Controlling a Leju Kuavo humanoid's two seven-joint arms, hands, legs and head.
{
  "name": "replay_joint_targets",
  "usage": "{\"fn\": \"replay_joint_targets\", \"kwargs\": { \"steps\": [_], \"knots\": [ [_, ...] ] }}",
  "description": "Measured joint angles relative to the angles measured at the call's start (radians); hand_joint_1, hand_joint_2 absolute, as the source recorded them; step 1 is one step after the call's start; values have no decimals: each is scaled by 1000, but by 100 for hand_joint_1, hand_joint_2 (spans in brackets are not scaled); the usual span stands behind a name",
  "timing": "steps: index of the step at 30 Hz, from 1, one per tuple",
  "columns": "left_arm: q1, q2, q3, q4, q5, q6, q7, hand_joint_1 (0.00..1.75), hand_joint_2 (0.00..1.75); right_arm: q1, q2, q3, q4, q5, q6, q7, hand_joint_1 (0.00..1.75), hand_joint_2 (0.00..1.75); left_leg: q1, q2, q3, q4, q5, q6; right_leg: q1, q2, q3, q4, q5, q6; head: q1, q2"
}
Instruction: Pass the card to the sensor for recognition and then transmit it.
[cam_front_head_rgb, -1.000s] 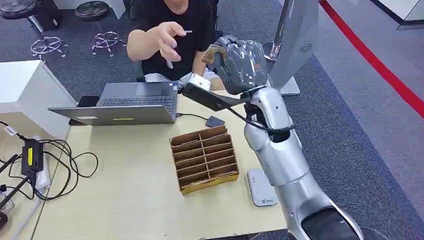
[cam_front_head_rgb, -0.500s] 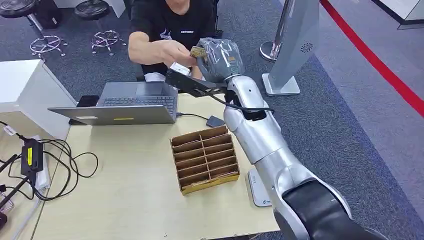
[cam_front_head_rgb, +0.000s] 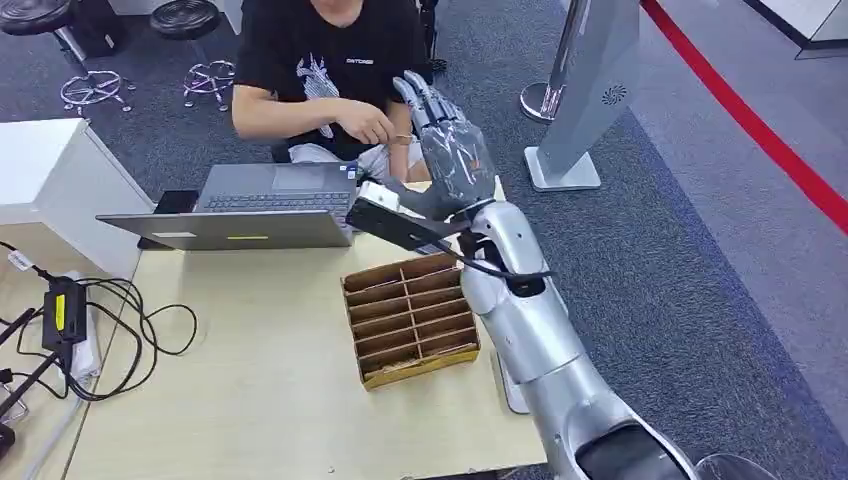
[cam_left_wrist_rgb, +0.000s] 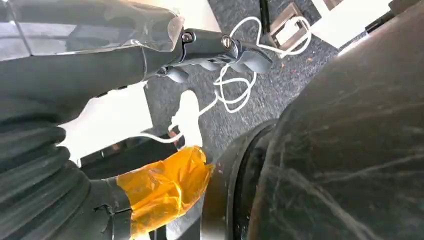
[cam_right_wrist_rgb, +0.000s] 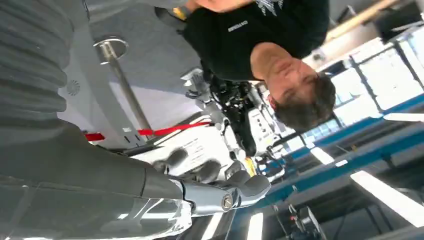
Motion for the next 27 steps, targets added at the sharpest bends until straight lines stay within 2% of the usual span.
{"fn": "replay_joint_targets", "kwargs": {
  "steps": [4, 9, 13, 17, 20, 27],
  "knots": [
    [6, 3, 11, 0, 15, 10, 7, 0, 175, 93, -47, 1, -129, -94, 41, -55, 0, 175, 0, 1, 1, 0, 0, 0, 0, 0, 0, -1, 0, 0, 0, 0],
    [16, 8, 36, 0, 35, 21, 15, 0, 175, 192, -134, 2, -246, -223, 105, -122, 0, 175, 0, 0, 0, 0, 0, 0, 0, 0, 0, -1, 0, 0, 0, 0],
    [23, 11, 55, 0, 47, 28, 25, 0, 175, 250, -187, 0, -292, -306, 148, -173, 0, 175, 0, 0, 1, 0, 0, 0, 0, -1, 0, -2, 0, 0, 0, 0],
    [28, 13, 71, 0, 51, 37, 27, 0, 175, 338, -241, -10, -326, -417, 213, -261, 0, 175, 0, 0, 0, 0, -1, 0, 0, -1, 0, -1, 0, 0, 0, 0],
    [31, 14, 77, 0, 51, 43, 27, 0, 175, 394, -271, -11, -329, -408, 209, -281, 0, 175, 0, 0, 0, 0, -1, 0, 0, -1, 0, -1, 0, 0, 0, 0],
    [34, 14, 90, 0, 52, 46, 27, 0, 175, 482, -327, -9, -316, -342, 172, -283, 0, 175, 0, 0, 0, 0, -1, 0, 0, -1, 0, -2, 0, 1, 0, 0]
  ]
}}
